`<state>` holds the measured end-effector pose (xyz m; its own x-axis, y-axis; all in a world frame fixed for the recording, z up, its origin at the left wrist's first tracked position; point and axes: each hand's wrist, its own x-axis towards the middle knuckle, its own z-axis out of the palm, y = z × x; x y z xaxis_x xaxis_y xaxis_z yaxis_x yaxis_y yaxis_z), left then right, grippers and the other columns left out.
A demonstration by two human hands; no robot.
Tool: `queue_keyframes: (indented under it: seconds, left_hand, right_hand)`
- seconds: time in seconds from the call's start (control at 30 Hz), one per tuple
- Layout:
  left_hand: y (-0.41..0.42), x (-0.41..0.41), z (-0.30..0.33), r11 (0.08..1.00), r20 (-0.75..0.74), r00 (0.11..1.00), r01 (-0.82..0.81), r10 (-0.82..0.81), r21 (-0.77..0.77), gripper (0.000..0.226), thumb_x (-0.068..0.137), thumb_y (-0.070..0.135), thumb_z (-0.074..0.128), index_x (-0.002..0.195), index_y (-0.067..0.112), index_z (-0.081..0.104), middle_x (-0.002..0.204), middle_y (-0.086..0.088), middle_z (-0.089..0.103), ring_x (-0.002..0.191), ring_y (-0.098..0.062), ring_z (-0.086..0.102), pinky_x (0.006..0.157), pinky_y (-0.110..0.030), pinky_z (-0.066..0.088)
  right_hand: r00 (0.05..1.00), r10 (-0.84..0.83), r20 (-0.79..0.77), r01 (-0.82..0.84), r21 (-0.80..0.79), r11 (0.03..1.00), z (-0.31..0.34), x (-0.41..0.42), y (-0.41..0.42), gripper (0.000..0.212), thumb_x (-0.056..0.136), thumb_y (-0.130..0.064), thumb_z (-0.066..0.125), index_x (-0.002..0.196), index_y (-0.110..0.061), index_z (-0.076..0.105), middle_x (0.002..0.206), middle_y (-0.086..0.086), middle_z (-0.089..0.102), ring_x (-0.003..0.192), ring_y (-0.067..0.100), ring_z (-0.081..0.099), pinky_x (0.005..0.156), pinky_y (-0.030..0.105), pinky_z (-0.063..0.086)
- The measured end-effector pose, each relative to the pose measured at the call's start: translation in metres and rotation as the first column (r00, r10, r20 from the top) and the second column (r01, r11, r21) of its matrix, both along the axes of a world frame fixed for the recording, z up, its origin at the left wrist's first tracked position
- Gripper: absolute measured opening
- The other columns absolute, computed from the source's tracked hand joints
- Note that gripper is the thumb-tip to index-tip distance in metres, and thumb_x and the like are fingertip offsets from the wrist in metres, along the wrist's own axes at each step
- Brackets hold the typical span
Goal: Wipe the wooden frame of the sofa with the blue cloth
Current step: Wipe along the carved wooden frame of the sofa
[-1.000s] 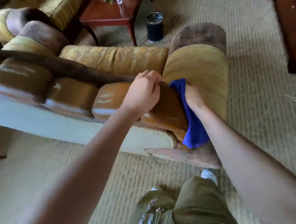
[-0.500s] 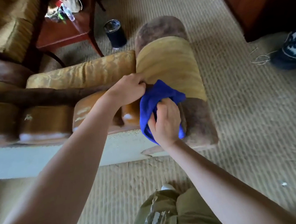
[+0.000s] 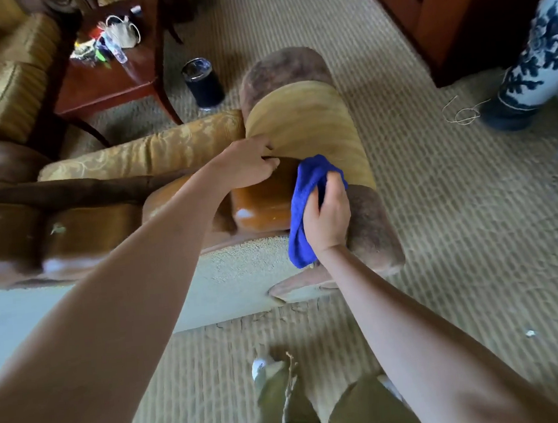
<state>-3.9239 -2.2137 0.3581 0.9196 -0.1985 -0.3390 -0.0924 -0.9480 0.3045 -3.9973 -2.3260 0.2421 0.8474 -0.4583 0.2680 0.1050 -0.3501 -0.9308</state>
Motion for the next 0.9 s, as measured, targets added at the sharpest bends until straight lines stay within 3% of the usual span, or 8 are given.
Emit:
queue_keyframes:
  seconds: [0.23, 0.33, 0.47, 0.6, 0.7, 0.77, 0.83, 0.9]
  left_hand:
    - [0.010, 0.015, 0.009, 0.970, -0.064, 0.970, 0.237, -0.234, 0.048, 0.051, 0.093, 0.041, 0.055, 0.137, 0.017, 0.048, 0.139, -0.003, 0.049, 0.124, -0.023, 0.046, 0.100, -0.031, 0.042]
    - [0.006, 0.014, 0.010, 0.935, -0.036, 0.940, 0.342, -0.340, 0.095, 0.045, 0.097, 0.039, 0.049, 0.132, 0.012, 0.052, 0.132, -0.007, 0.052, 0.119, -0.028, 0.050, 0.090, -0.035, 0.046]
    - [0.006, 0.014, 0.000, 0.937, 0.013, 0.937, 0.347, -0.348, 0.043, 0.041, 0.099, 0.033, 0.046, 0.129, 0.007, 0.056, 0.130, -0.011, 0.055, 0.120, -0.028, 0.050, 0.095, -0.030, 0.040]
    - [0.008, 0.010, -0.009, 0.931, 0.069, 0.928, 0.364, -0.365, 0.032, 0.036, 0.102, 0.029, 0.040, 0.115, 0.003, 0.060, 0.109, -0.012, 0.059, 0.101, -0.023, 0.052, 0.076, -0.025, 0.033]
    - [0.009, 0.007, -0.015, 0.941, 0.104, 0.935, 0.336, -0.338, 0.036, 0.039, 0.104, 0.027, 0.031, 0.124, 0.003, 0.054, 0.128, -0.014, 0.054, 0.117, -0.027, 0.048, 0.086, -0.027, 0.033]
    - [0.009, 0.006, -0.018, 0.948, 0.107, 0.942, 0.315, -0.317, 0.037, 0.041, 0.105, 0.027, 0.026, 0.126, 0.001, 0.050, 0.132, -0.018, 0.051, 0.123, -0.031, 0.045, 0.094, -0.030, 0.033]
    - [0.008, 0.006, -0.023, 0.956, 0.112, 0.949, 0.292, -0.294, 0.038, 0.042, 0.105, 0.026, 0.022, 0.123, 0.000, 0.049, 0.129, -0.019, 0.051, 0.120, -0.032, 0.046, 0.093, -0.032, 0.033]
    - [0.008, 0.005, -0.026, 0.966, 0.128, 0.957, 0.259, -0.259, 0.020, 0.041, 0.105, 0.026, 0.021, 0.121, 0.001, 0.049, 0.126, -0.018, 0.052, 0.118, -0.031, 0.046, 0.091, -0.032, 0.033]
  right_hand:
    - [0.941, -0.338, 0.016, 0.334, 0.117, 0.935, 0.006, -0.009, 0.041, 0.031, 0.082, -0.019, 0.039, 0.094, 0.005, 0.052, 0.089, 0.009, 0.053, 0.084, 0.024, 0.049, 0.072, 0.020, 0.031]
    - [0.892, -0.438, 0.114, 0.433, 0.060, 0.899, 0.008, -0.019, 0.072, 0.027, 0.080, -0.020, 0.043, 0.091, 0.004, 0.050, 0.088, 0.017, 0.052, 0.084, 0.032, 0.049, 0.079, 0.032, 0.037]
    - [0.882, -0.419, 0.214, 0.435, -0.030, 0.900, 0.006, -0.025, 0.120, 0.019, 0.081, -0.018, 0.047, 0.097, -0.009, 0.041, 0.095, 0.020, 0.053, 0.091, 0.031, 0.044, 0.083, 0.038, 0.037]
    - [0.843, -0.420, 0.337, 0.480, -0.115, 0.870, -0.004, -0.018, 0.110, 0.025, 0.079, -0.015, 0.047, 0.102, -0.009, 0.039, 0.095, 0.026, 0.058, 0.092, 0.031, 0.042, 0.082, 0.042, 0.036]
    - [0.817, -0.422, 0.393, 0.508, -0.143, 0.849, -0.013, -0.007, 0.086, 0.024, 0.083, -0.014, 0.043, 0.106, -0.007, 0.039, 0.095, 0.028, 0.059, 0.089, 0.031, 0.043, 0.079, 0.040, 0.035]
    - [0.808, -0.504, 0.304, 0.527, 0.007, 0.850, -0.019, -0.003, 0.072, 0.021, 0.088, -0.014, 0.039, 0.107, -0.006, 0.041, 0.095, 0.026, 0.058, 0.087, 0.028, 0.043, 0.077, 0.037, 0.036]
    - [0.811, -0.571, 0.129, 0.522, 0.284, 0.804, -0.021, -0.003, 0.067, 0.021, 0.092, -0.009, 0.039, 0.109, 0.000, 0.046, 0.097, 0.023, 0.057, 0.084, 0.015, 0.045, 0.078, 0.023, 0.037]
    - [0.808, -0.584, 0.076, 0.487, 0.470, 0.736, -0.026, -0.001, 0.071, 0.020, 0.093, -0.012, 0.038, 0.103, 0.002, 0.048, 0.089, 0.005, 0.051, 0.074, 0.001, 0.040, 0.074, 0.014, 0.036]
